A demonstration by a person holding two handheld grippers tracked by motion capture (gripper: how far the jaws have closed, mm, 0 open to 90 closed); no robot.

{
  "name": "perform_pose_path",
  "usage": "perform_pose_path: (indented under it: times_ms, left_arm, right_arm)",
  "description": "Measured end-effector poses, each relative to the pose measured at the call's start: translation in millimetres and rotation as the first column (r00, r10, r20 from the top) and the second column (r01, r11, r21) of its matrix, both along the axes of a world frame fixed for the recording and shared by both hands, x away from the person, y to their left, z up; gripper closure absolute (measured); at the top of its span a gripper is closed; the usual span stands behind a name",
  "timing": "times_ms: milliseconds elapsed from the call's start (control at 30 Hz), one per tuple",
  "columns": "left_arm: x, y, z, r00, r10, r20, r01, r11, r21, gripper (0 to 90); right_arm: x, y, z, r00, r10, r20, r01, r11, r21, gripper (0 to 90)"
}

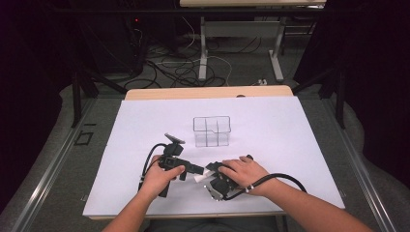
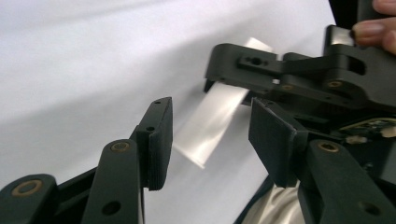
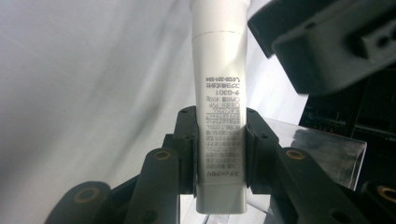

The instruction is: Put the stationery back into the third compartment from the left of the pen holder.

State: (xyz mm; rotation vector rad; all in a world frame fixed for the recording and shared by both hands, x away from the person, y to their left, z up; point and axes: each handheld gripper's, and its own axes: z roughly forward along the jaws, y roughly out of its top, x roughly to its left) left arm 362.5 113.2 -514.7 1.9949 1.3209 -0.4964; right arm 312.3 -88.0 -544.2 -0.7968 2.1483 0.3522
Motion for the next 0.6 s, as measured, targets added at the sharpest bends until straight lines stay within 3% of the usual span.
perform_pose_path:
  times_ms: [367, 467, 533, 567, 600]
  left_arm:
    - [4.5, 10.4, -3.9, 0.9942, 0.052, 0.094, -0.056, 0.9972, 0.049, 41.9]
    - [7.3, 15.9, -5.2, 0.9870, 0.040, 0.155, -0.054, 0.9948, 0.087, 39.5]
    - [6.8, 15.8, -6.1, 0.9830, 0.071, 0.169, -0.088, 0.9918, 0.093, 38.5]
    - [7.7, 17.4, -6.6, 0.9800, 0.064, 0.188, -0.084, 0.9910, 0.104, 37.8]
    - [7.2, 17.4, -6.3, 0.9788, 0.078, 0.190, -0.099, 0.9896, 0.105, 37.1]
  right_arm:
    - [2.4, -2.9, 3.0, 0.9994, -0.024, -0.024, 0.025, 0.9989, 0.039, 70.6]
    - [4.4, -3.9, 5.8, 0.9984, -0.036, -0.044, 0.038, 0.9980, 0.050, 70.6]
    - [4.8, -5.8, 7.3, 0.9971, -0.057, -0.050, 0.061, 0.9959, 0.067, 70.6]
    - [5.9, -6.1, 8.1, 0.9966, -0.058, -0.058, 0.063, 0.9953, 0.074, 70.6]
    - [7.4, -6.3, 8.9, 0.9979, -0.049, -0.041, 0.053, 0.9935, 0.101, 70.6]
